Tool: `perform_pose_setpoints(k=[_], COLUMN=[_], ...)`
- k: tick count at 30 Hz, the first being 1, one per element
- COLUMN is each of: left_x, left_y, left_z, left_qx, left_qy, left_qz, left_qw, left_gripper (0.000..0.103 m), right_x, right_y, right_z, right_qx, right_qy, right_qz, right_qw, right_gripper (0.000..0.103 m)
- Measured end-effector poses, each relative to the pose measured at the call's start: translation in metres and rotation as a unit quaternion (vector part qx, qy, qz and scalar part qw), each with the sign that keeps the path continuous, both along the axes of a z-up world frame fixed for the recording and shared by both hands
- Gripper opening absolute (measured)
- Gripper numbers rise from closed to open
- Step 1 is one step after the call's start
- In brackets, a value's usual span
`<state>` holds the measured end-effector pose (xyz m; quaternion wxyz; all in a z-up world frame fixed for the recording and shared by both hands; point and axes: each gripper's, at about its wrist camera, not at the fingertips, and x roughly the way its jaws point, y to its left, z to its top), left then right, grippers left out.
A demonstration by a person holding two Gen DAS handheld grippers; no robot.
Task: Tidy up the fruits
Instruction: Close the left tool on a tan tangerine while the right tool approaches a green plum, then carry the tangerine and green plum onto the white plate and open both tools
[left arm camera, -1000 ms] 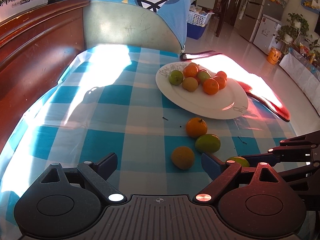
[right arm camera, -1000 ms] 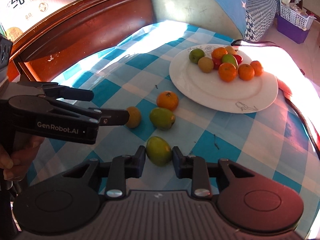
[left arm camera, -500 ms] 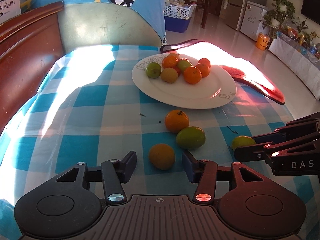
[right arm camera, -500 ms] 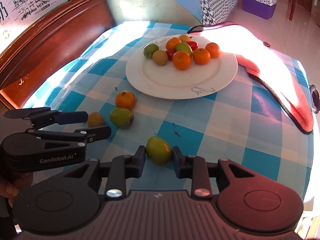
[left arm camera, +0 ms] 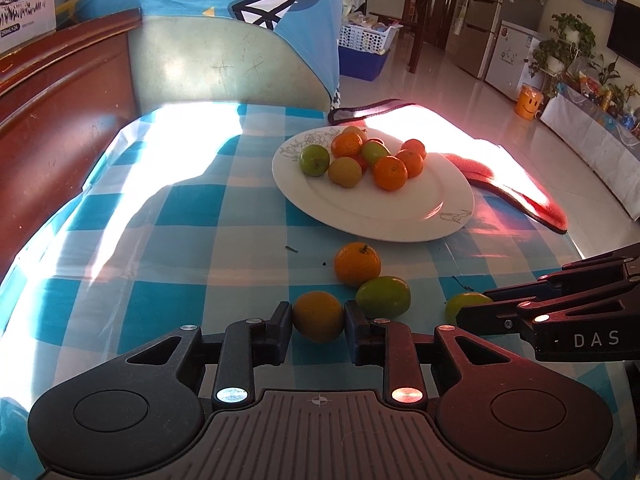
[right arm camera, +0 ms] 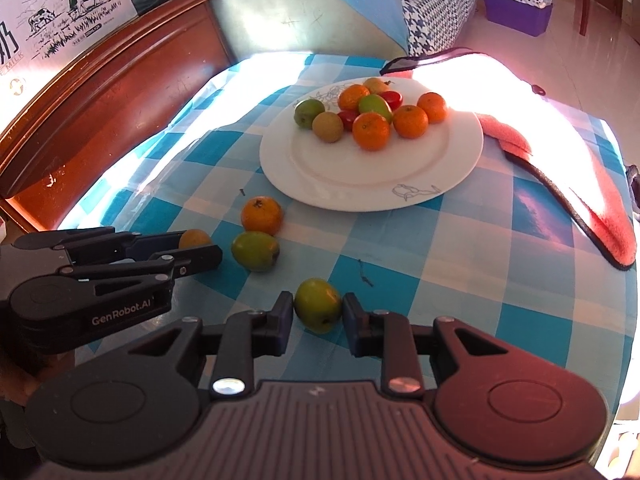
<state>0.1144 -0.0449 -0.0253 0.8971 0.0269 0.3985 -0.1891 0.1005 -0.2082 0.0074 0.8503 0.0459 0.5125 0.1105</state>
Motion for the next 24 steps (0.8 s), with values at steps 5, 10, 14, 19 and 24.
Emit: perform_pose_setpoints(k=[5,10,14,19,24], left_x=[0.0,0.001,0.001,0.003,0.01], left_y=[-0.002,-0.001,-0.001,0.0,0.003], left_z=[0.002,0.002,0.003,0.007,0.025], left_qx=[0.002,0.003,0.007,0.0,-0.02], left_qy=[-0.003,-0.003,-0.003,-0.008,-0.028], left_qz=[-0.001,0.004,0.006,0.014,0.02], left_qw=[1.0,1.0,1.0,0.9999,0.9992], left_gripper=[0.025,0.025,0.025,0.025,0.025], right_x=[0.001,0.002,0.001,0.0,0.006], right_y=[0.002,0.002,0.005,0.007,0.002], right_z=[-0.002,-0.007,-0.009,-0.007,0.016], right_qx=[0.001,-0.001,-0.009,-0.014,0.007], right_qy=[0.006,0.013,0.01,0.003,-0.034], right_qz=[0.007,0.01,0.017,0.024,0.018], right_qw=[1.0,1.0,1.0,1.0,0.999], right_gripper=[0.026,0.026,0.027,0.026,0.026])
